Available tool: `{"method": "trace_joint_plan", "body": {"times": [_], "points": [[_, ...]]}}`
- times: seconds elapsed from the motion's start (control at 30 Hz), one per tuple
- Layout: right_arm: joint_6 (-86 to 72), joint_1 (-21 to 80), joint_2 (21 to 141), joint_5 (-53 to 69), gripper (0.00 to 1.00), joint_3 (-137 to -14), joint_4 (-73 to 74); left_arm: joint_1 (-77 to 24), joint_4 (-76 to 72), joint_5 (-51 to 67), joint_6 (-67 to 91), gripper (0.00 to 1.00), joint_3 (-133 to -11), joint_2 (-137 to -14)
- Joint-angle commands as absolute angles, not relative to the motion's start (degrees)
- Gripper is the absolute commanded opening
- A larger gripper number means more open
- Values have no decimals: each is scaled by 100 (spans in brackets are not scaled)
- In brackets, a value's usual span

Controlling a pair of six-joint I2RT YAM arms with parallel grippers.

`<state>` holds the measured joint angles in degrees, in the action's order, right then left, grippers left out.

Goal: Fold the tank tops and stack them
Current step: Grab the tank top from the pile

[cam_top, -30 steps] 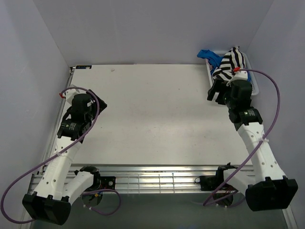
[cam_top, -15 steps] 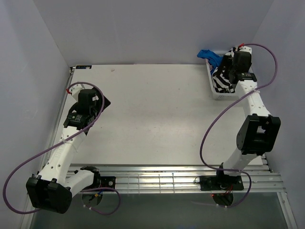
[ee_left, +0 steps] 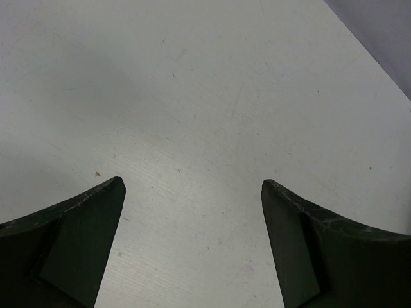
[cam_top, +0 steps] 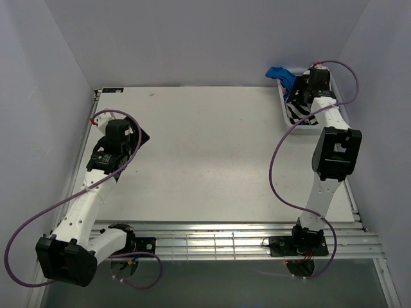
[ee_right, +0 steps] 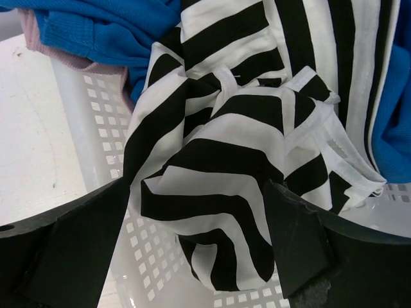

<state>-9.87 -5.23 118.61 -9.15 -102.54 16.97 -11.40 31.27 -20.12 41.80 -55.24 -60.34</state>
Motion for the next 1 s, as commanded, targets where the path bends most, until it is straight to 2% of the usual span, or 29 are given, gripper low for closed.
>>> {"method": "trace_joint_plan", "body": {"times": [0.0,0.13,0.2,0.23,0.27,0.33,0.37,0.43,0.47,0.73,0.83,0.97], "points": [[-1037,-632,12023,-766,90,-10590,1564,-1125,3067,-1934,4157,98,-5449,-5994],[-1151,-686,12269,-703,90,-10678,1573,-1125,3067,-1942,4192,98,-5388,-5985],[-1090,-686,12357,-607,98,-10679,1573,-1125,3067,-1951,4192,98,-5388,-5968],[-1064,-686,12375,-572,98,-10670,1573,-1125,3076,-1960,4192,98,-5388,-5968],[-1029,-686,12392,-563,85,-10661,1556,-1125,3076,-1969,4192,98,-5388,-5968],[-976,-686,12410,-597,77,-10670,1538,-1125,3076,-1995,4175,98,-5396,-5959],[-967,-686,12410,-676,61,-10661,1538,-1125,3085,-2013,4166,98,-5405,-5959],[-993,-686,12358,-703,36,-10644,1521,-1116,3137,-2048,4157,98,-5432,-5959],[-1002,-686,12218,-634,9,-10496,1355,-1125,3146,-2065,4157,98,-5440,-5942],[-1029,-405,10848,-667,8,-9853,941,-1116,3147,-2004,4210,98,-5405,-5862],[-976,-89,9909,-835,8,-9650,792,-1125,3138,-1934,4201,98,-5414,-5862],[-661,613,9231,-915,8,-9843,502,-1125,3085,-1767,4245,98,-5388,-5845]]}}
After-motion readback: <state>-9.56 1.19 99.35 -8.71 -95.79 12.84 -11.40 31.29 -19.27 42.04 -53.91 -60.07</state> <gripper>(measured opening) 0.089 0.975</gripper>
